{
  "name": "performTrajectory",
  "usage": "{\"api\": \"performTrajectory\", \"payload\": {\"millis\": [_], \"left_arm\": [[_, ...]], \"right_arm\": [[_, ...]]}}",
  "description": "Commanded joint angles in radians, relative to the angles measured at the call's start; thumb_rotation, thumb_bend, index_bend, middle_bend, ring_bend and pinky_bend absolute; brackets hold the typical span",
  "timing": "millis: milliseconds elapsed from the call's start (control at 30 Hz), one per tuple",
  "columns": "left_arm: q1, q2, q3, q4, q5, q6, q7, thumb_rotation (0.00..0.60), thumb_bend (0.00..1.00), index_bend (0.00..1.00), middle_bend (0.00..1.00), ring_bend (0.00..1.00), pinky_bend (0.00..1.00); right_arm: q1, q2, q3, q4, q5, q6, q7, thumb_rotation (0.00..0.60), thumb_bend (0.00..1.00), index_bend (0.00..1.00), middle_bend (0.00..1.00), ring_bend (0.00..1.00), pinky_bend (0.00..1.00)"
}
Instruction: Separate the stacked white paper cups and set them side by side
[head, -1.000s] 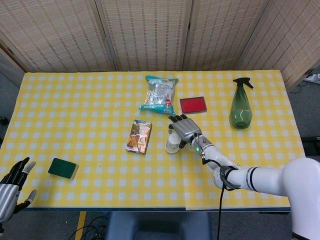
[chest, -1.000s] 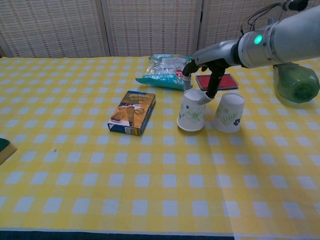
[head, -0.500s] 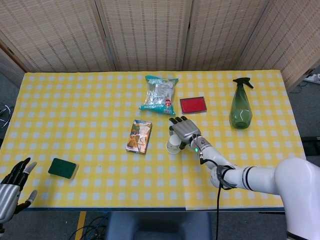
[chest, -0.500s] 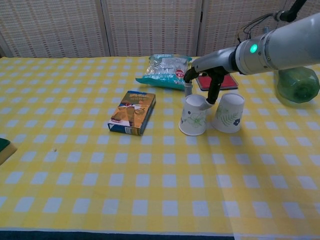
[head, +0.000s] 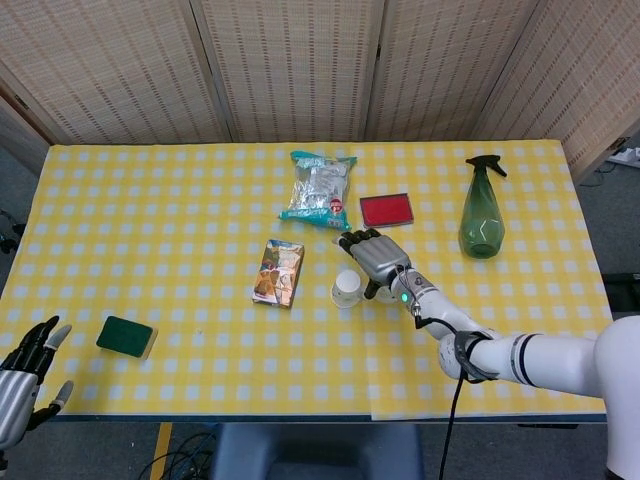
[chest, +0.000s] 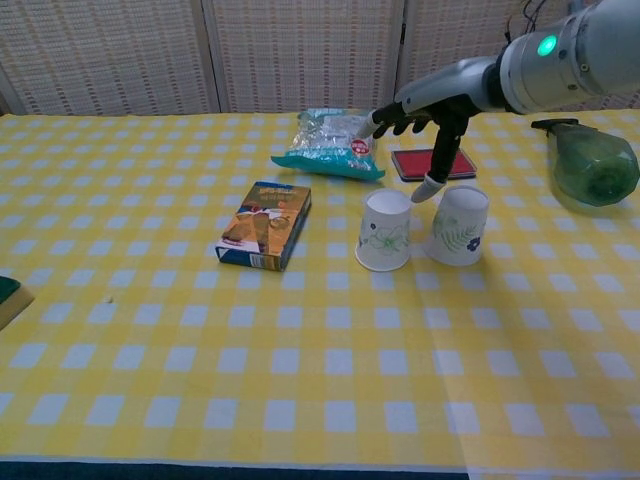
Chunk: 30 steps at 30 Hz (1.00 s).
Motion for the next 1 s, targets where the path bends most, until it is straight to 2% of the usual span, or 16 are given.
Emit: {"api": "performTrajectory", "payload": {"millis": [33, 167, 300, 433, 500, 567, 667, 767, 1000], "left_arm": [[0.000, -0.003, -0.001, -0.002, -0.002, -0.003, 0.007, 0.600, 0.38, 0.00, 0.00, 0.04, 0.29], [-0.002, -0.002, 0.002, -0.017, -0.014, -0.023, 0.030, 0.600, 0.38, 0.00, 0.00, 0.04, 0.29], [-0.006, 0.003, 0.005, -0.035, -0.024, -0.045, 0.044, 0.600, 0.38, 0.00, 0.00, 0.04, 0.29], [-0.022, 0.007, 0.002, -0.040, -0.017, -0.062, 0.046, 0.600, 0.38, 0.00, 0.00, 0.04, 0.29], [-0.027, 0.006, 0.006, -0.039, 0.005, -0.059, 0.047, 0.600, 0.38, 0.00, 0.00, 0.04, 0.29], [-0.032, 0.004, 0.006, -0.039, 0.009, -0.065, 0.052, 0.600, 0.38, 0.00, 0.00, 0.04, 0.29], [-0.037, -0.002, -0.003, -0.032, -0.004, -0.072, 0.062, 0.600, 0.38, 0.00, 0.00, 0.04, 0.29], [-0.036, -0.013, -0.023, -0.016, -0.032, -0.062, 0.063, 0.600, 0.38, 0.00, 0.00, 0.04, 0.29], [-0.041, -0.017, -0.037, -0.007, -0.067, -0.076, 0.064, 0.600, 0.38, 0.00, 0.00, 0.04, 0.29]], "right_arm": [[-0.084, 0.141, 0.018, -0.155, -0.110, 0.088, 0.057, 0.600, 0.20, 0.00, 0.00, 0.00, 0.00], [-0.243, 0.264, 0.009, -0.272, -0.320, 0.182, 0.161, 0.600, 0.19, 0.00, 0.00, 0.00, 0.00], [-0.404, 0.333, -0.028, -0.292, -0.542, 0.273, 0.263, 0.600, 0.19, 0.00, 0.00, 0.00, 0.00], [-0.586, 0.303, -0.072, -0.217, -0.802, 0.457, 0.396, 0.600, 0.17, 0.00, 0.00, 0.00, 0.00], [-0.665, 0.262, -0.096, -0.137, -0.905, 0.537, 0.479, 0.600, 0.16, 0.00, 0.00, 0.00, 0.00], [-0.741, 0.206, -0.115, -0.047, -0.975, 0.630, 0.493, 0.600, 0.15, 0.00, 0.00, 0.00, 0.00], [-0.830, 0.130, -0.130, 0.053, -1.019, 0.736, 0.470, 0.600, 0.15, 0.00, 0.00, 0.00, 0.00], [-0.912, 0.072, -0.143, 0.140, -1.048, 0.809, 0.498, 0.600, 0.14, 0.00, 0.00, 0.00, 0.00], [-1.003, 0.021, -0.127, 0.232, -1.089, 0.903, 0.469, 0.600, 0.13, 0.00, 0.00, 0.00, 0.00]]}}
